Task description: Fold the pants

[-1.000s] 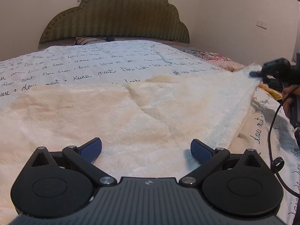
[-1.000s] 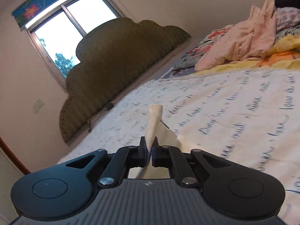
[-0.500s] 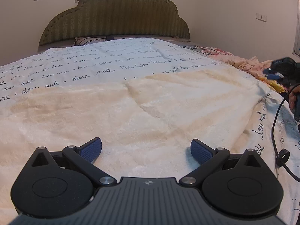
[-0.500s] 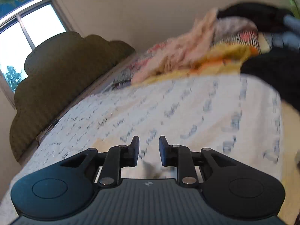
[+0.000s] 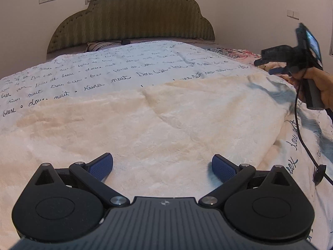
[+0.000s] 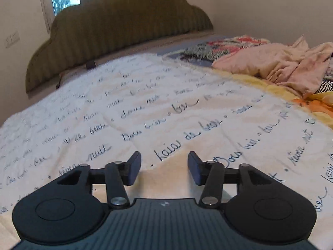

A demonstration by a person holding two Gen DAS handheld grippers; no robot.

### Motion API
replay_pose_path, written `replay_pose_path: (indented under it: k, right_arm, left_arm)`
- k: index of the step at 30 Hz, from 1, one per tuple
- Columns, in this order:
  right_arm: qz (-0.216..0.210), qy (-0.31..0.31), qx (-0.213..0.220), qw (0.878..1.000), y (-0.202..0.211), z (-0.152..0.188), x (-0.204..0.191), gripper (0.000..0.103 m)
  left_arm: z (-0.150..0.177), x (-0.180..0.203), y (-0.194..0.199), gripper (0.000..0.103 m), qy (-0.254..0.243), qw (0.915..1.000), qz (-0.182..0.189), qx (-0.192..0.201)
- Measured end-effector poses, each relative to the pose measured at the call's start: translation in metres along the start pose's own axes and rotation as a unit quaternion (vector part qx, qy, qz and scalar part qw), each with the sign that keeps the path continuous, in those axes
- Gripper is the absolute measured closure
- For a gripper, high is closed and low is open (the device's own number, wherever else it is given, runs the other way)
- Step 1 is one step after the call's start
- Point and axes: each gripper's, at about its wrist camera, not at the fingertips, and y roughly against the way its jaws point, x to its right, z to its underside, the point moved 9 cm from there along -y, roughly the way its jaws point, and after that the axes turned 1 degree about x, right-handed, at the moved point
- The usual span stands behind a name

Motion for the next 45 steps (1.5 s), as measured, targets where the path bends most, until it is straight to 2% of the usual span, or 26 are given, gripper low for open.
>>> replay_pose_path:
  k: [2,4,6,9,11,13,15,18,20,22,23,24,27,28,30,31,32,33,35,37,38,42,45]
  right_arm:
    - [-0.039,-0.028,0.030,0.998,0.032,0.001,0.013,0.029]
    - [-0.041,-0.069,0.039,0.996,0.059,0.006,0.037,0.028]
    - [-0.050,-0.137,0.032,0.989,0.080,0.018,0.069,0.028]
    - [-0.083,-0.242,-0.008,0.967,0.089,0.047,0.103,0.027]
    - [-0.107,-0.283,-0.027,0.953,0.090,0.063,0.111,0.027]
    - [-0.133,-0.287,-0.038,0.948,0.086,0.072,0.105,0.027]
    - [-0.131,-0.269,-0.045,0.953,0.081,0.076,0.097,0.027]
    - [-0.125,-0.255,-0.039,0.958,0.072,0.072,0.088,0.027]
    - [-0.117,-0.242,-0.030,0.963,0.065,0.069,0.084,0.029]
    - [-0.102,-0.228,-0.028,0.968,0.060,0.068,0.083,0.053]
    - [-0.093,-0.221,-0.030,0.970,0.059,0.069,0.084,0.075]
    - [-0.090,-0.220,-0.029,0.971,0.058,0.070,0.086,0.080]
    - [-0.115,-0.243,-0.001,0.963,0.065,0.071,0.093,0.085]
    - [-0.116,-0.235,0.013,0.965,0.070,0.069,0.092,0.086]
    - [-0.112,-0.175,0.051,0.977,0.085,0.061,0.078,0.087]
    - [-0.107,-0.131,0.067,0.983,0.094,0.057,0.067,0.087]
    - [-0.103,-0.086,0.082,0.988,0.102,0.053,0.053,0.088]
    - [-0.100,-0.038,0.097,0.990,0.112,0.050,0.038,0.088]
    - [-0.102,0.057,0.123,0.986,0.130,0.048,0.005,0.088]
    - [-0.109,0.146,0.145,0.972,0.146,0.050,-0.030,0.088]
    - [-0.114,0.185,0.154,0.964,0.154,0.055,-0.046,0.088]
    - [-0.146,0.279,0.160,0.935,0.173,0.079,-0.097,0.088]
    - [-0.172,0.339,0.157,0.911,0.183,0.103,-0.128,0.088]
  left_arm:
    - [0.000,0.000,0.001,0.000,0.001,1.0000,0.001,0.001]
    - [-0.001,0.000,0.001,0.001,0.005,1.0000,0.004,0.003]
    - [-0.001,-0.001,0.003,0.001,0.010,0.9999,0.008,0.007]
    - [-0.003,-0.002,0.008,0.004,0.014,0.9998,0.008,0.015]
    - [-0.010,0.001,0.016,0.005,0.011,0.9995,0.006,0.027]
    - [-0.022,0.007,0.024,0.002,0.016,0.9987,0.022,0.042]
    - [-0.035,0.014,0.025,0.002,0.021,0.9985,0.027,0.043]
    - [-0.043,0.019,0.008,0.002,0.027,0.9994,0.015,0.017]
    - [-0.040,0.026,-0.008,0.003,0.021,0.9995,0.016,-0.015]
    - [-0.037,0.035,-0.021,0.005,0.014,0.9989,0.021,-0.041]
    - [-0.038,0.038,-0.027,0.005,0.014,0.9984,0.026,-0.049]
    - [-0.042,0.042,-0.030,0.005,0.016,0.9980,0.033,-0.052]
    - [-0.058,0.050,-0.044,0.003,0.031,0.9960,0.059,-0.059]
    - [-0.064,0.051,-0.051,0.003,0.040,0.9949,0.066,-0.065]
    - [-0.074,0.049,-0.063,0.004,0.076,0.9909,0.080,-0.077]
    - [-0.078,0.048,-0.067,0.003,0.102,0.9869,0.097,-0.079]
    - [-0.083,0.047,-0.069,0.003,0.138,0.9792,0.125,-0.081]
    - [-0.086,0.047,-0.072,0.003,0.172,0.9694,0.153,-0.085]
    - [-0.091,0.048,-0.078,0.003,0.244,0.9422,0.208,-0.099]
    - [-0.092,0.047,-0.082,0.002,0.294,0.9191,0.242,-0.101]
    - [-0.090,0.046,-0.084,0.001,0.310,0.9118,0.250,-0.100]
    - [-0.078,0.042,-0.091,0.002,0.354,0.8921,0.262,-0.100]
    - [-0.072,0.035,-0.090,0.002,0.393,0.8709,0.282,-0.088]
